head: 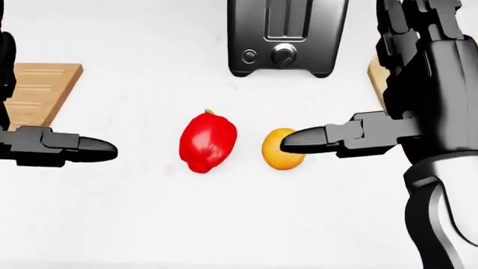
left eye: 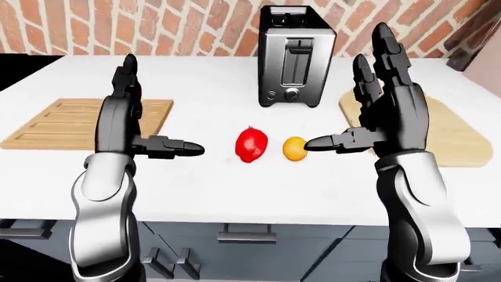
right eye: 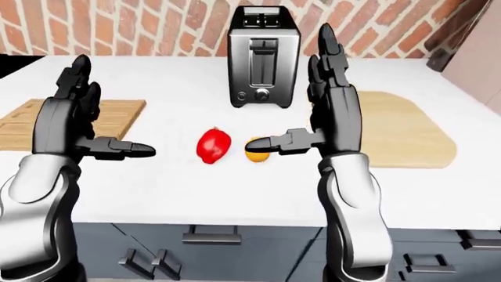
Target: Place the tangerine and the bell pepper on separate cutting boards.
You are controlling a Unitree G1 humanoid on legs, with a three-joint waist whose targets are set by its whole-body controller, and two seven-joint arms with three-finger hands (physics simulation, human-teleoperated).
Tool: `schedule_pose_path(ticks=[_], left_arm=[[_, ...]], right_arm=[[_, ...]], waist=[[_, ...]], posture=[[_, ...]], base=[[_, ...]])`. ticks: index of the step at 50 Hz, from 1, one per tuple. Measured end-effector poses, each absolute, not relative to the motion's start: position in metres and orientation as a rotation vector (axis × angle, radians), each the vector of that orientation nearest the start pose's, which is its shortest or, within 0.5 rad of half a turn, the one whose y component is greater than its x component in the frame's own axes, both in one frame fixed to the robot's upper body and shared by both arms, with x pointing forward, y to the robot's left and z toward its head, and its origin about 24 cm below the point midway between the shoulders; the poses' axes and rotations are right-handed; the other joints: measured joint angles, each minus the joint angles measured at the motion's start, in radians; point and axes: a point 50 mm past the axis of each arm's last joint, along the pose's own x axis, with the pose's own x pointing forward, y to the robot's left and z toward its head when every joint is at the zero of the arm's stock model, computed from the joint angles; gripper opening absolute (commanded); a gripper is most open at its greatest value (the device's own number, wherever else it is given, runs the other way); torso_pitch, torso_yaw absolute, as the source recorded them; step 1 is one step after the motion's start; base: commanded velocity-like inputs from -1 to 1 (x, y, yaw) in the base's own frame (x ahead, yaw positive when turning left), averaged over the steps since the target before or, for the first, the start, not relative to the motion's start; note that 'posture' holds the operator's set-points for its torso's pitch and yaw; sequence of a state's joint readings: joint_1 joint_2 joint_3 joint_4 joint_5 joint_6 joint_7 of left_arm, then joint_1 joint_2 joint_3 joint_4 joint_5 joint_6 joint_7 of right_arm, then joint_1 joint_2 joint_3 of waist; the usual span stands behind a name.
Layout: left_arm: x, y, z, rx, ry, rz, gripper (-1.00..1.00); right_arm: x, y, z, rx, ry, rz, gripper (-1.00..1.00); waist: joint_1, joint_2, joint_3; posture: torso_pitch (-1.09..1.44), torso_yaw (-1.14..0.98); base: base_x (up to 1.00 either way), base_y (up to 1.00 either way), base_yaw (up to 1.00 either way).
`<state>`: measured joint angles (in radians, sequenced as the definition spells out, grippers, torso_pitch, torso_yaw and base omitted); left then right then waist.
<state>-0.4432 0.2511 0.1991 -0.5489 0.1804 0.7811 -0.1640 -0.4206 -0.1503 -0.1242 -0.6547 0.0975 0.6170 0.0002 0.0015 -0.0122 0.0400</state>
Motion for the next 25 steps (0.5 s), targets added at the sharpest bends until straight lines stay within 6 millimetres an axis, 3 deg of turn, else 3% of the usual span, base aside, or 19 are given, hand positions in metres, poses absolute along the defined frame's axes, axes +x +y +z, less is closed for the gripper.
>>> schedule_pose_path(ticks=[6,25], left_arm=[[0.2733,0.1995,0.2265,0.318,-0.246,0.123,1.00],[0.2716,0.2024,0.2256,0.318,-0.238,0.126,1.00]], right_arm=[[0.2553,-0.1592,0.2441,-0.065,-0.486,0.035,1.00],[0.2567,-0.1602,0.2374,-0.069,-0.432,0.026,1.00]], waist=[[-0.003,-0.001,-0.007],[-0.004,0.013,0.002]], posture=[[0.00,0.00],[0.00,0.00]], base=[[0.00,0.00,0.00],[0.02,0.00,0.00]])
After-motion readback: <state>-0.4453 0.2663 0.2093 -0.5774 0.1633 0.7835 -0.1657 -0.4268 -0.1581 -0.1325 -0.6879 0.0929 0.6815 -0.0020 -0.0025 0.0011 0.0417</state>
